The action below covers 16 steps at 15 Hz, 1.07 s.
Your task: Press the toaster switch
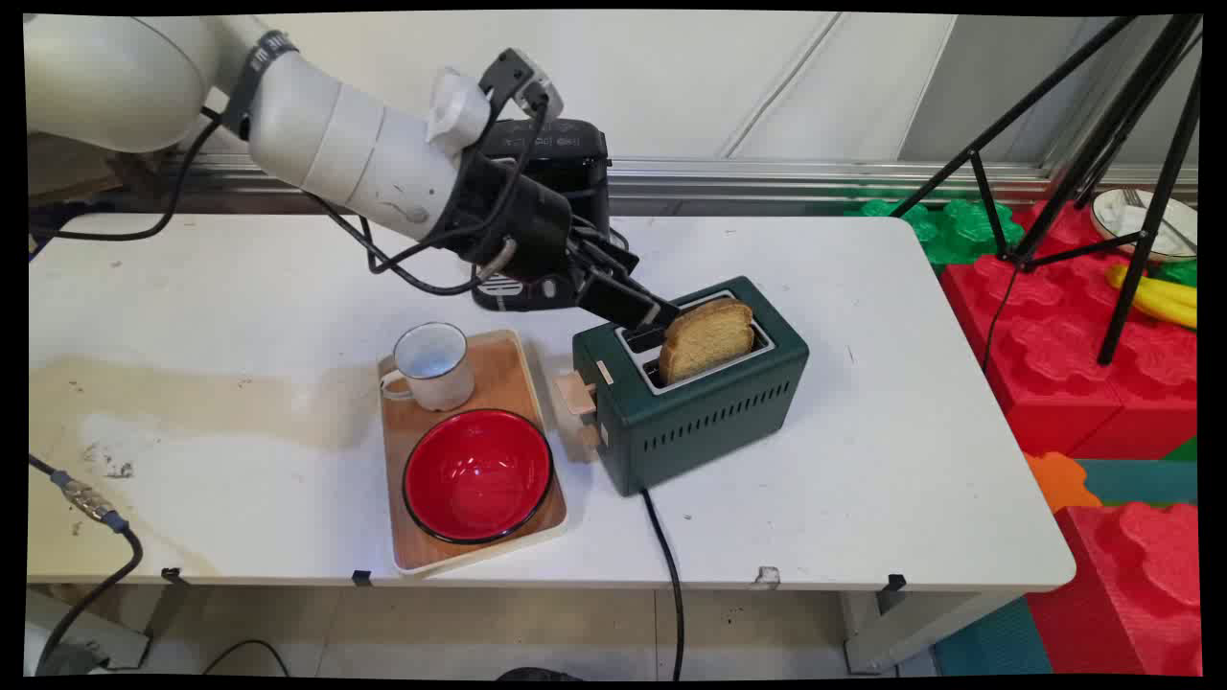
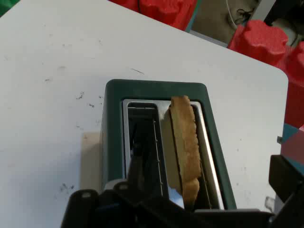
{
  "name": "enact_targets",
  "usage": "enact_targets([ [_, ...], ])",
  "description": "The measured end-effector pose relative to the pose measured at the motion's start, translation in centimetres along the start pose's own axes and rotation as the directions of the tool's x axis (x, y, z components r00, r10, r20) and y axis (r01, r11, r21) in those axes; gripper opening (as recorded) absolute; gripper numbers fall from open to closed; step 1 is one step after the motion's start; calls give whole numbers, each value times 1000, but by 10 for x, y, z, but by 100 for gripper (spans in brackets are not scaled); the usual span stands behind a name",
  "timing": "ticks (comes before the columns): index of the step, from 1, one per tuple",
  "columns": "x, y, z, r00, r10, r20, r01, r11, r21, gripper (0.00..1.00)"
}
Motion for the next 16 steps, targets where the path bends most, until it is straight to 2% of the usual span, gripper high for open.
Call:
enact_targets([
  [9, -19, -1, -43, 997, 74, -7, -74, 997, 11, 100],
  [16, -48, 9, -70, 996, 86, 19, -87, 996, 26, 100],
])
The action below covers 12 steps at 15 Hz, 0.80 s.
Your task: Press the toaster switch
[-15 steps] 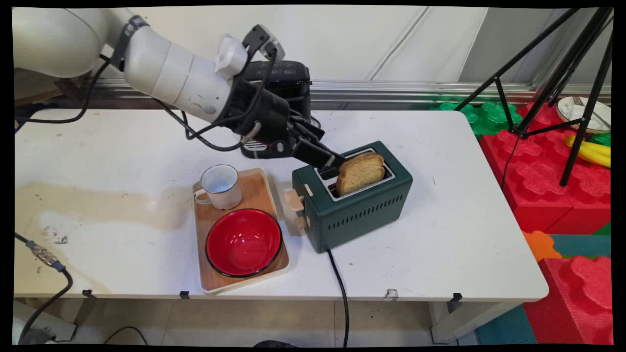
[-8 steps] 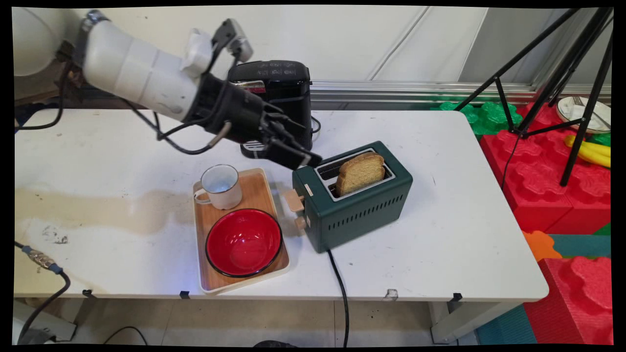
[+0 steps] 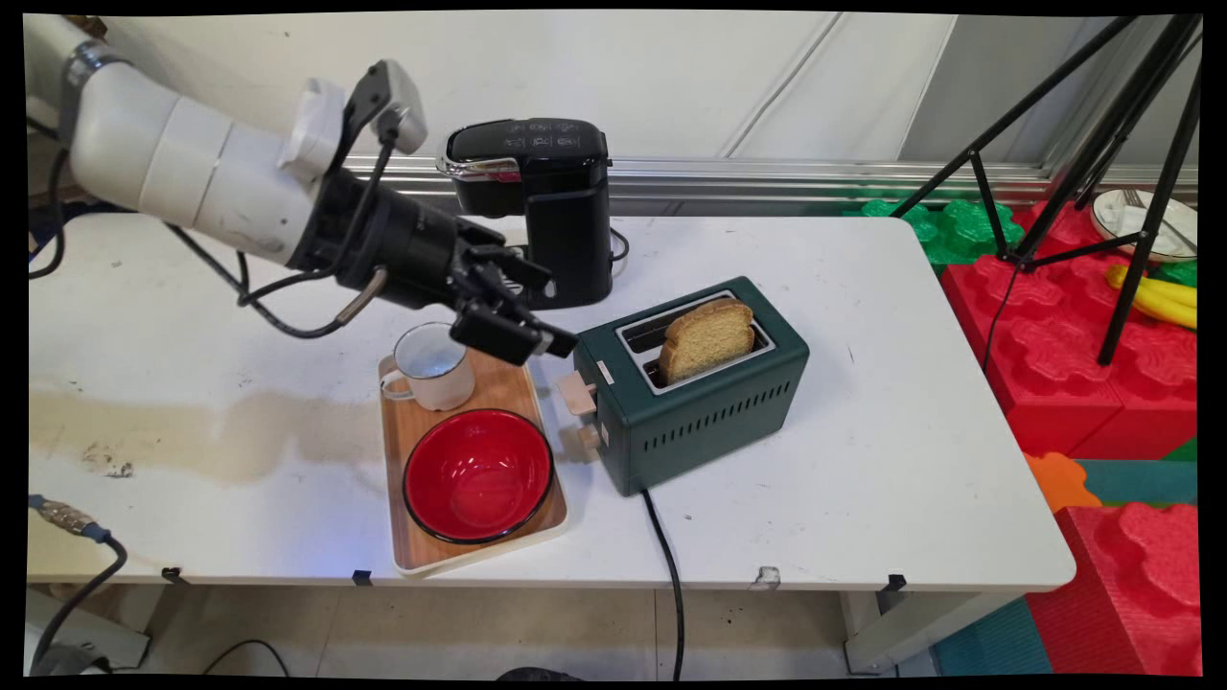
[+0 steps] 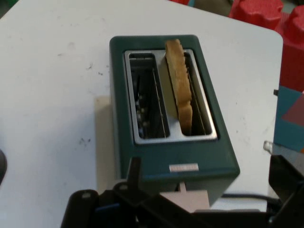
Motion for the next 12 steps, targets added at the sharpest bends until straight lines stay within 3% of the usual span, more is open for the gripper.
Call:
enact_targets([
  [7, -22, 8, -3, 1000, 11, 24, -12, 1000, 13, 100],
  [8, -24, 9, -3, 1000, 13, 25, -14, 1000, 14, 0],
  [12, -30, 9, -2, 999, 17, 37, -18, 1000, 23, 0],
])
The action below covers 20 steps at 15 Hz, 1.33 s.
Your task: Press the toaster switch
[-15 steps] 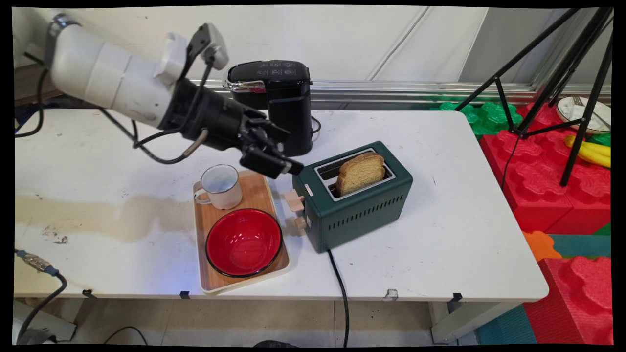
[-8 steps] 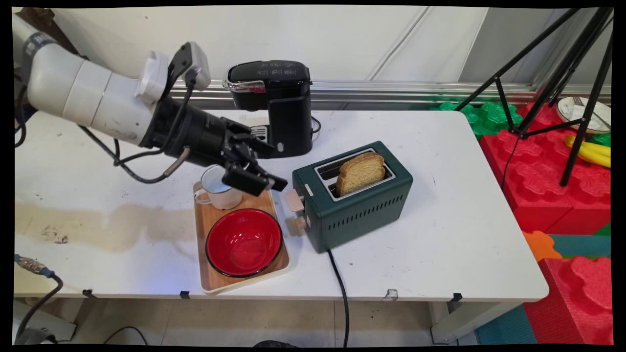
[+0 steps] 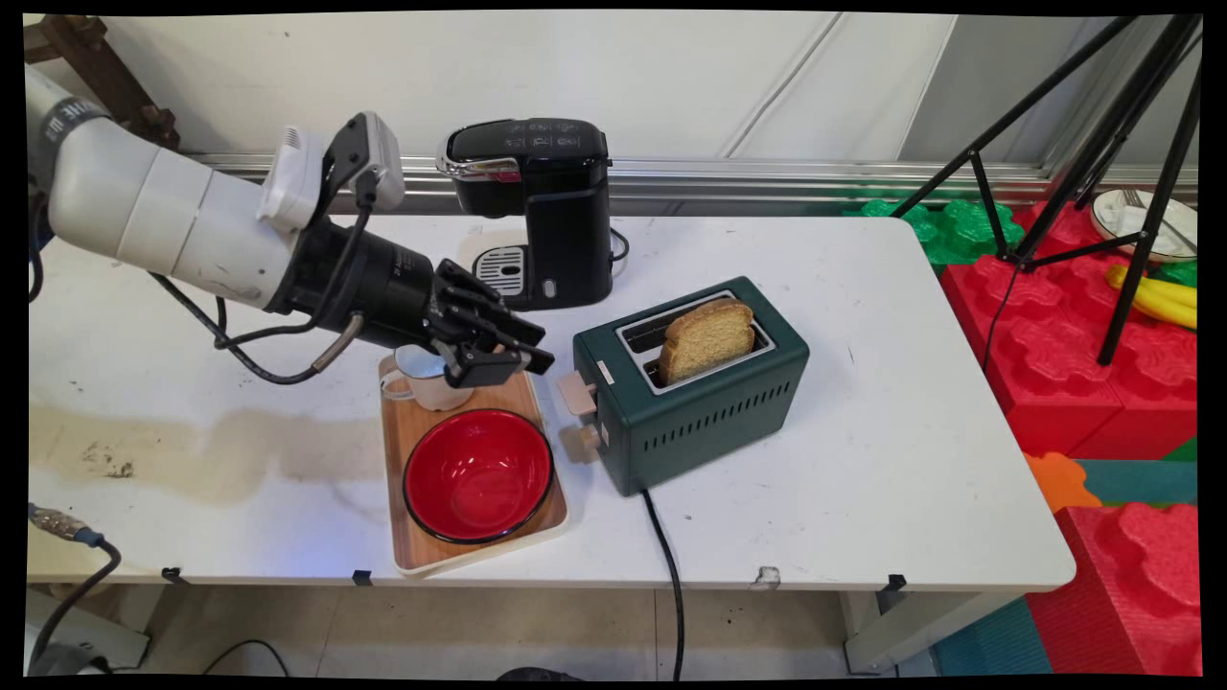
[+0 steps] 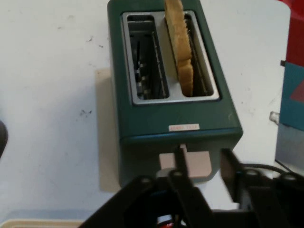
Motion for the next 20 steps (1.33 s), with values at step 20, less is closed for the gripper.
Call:
enact_targets([
  [20, -12, -3, 43, 998, -46, 45, 45, 999, 10, 0],
])
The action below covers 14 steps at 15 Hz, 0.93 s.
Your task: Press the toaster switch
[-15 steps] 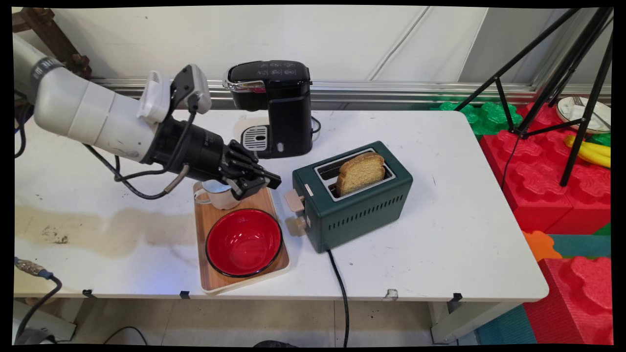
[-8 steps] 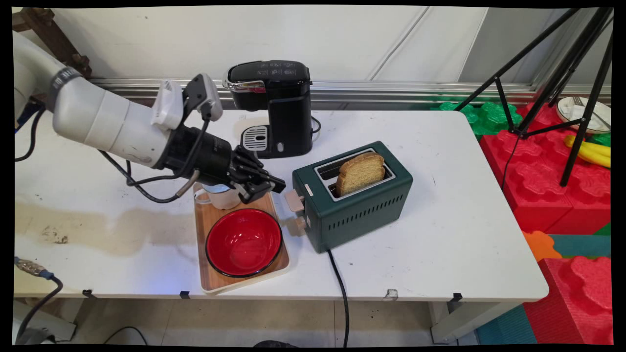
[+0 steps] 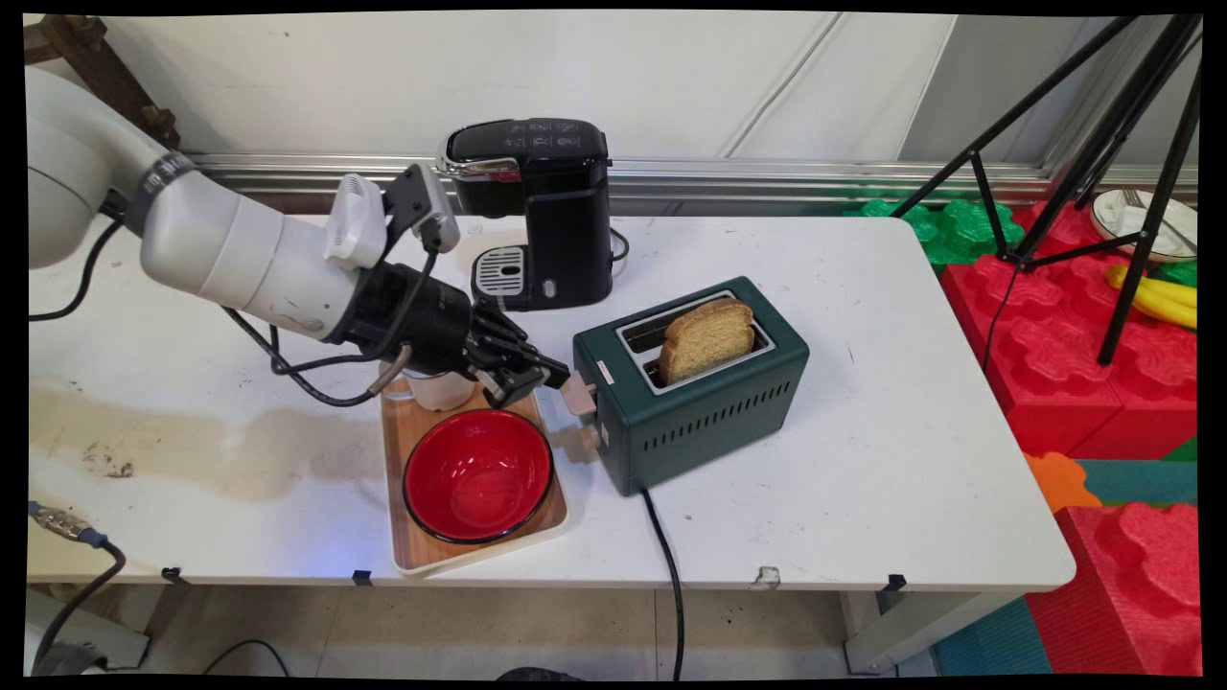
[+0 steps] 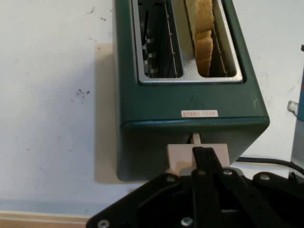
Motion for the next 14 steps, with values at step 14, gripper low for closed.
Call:
enact_targets([
  [14, -12, -6, 32, 999, -7, 37, 7, 1000, -19, 0],
])
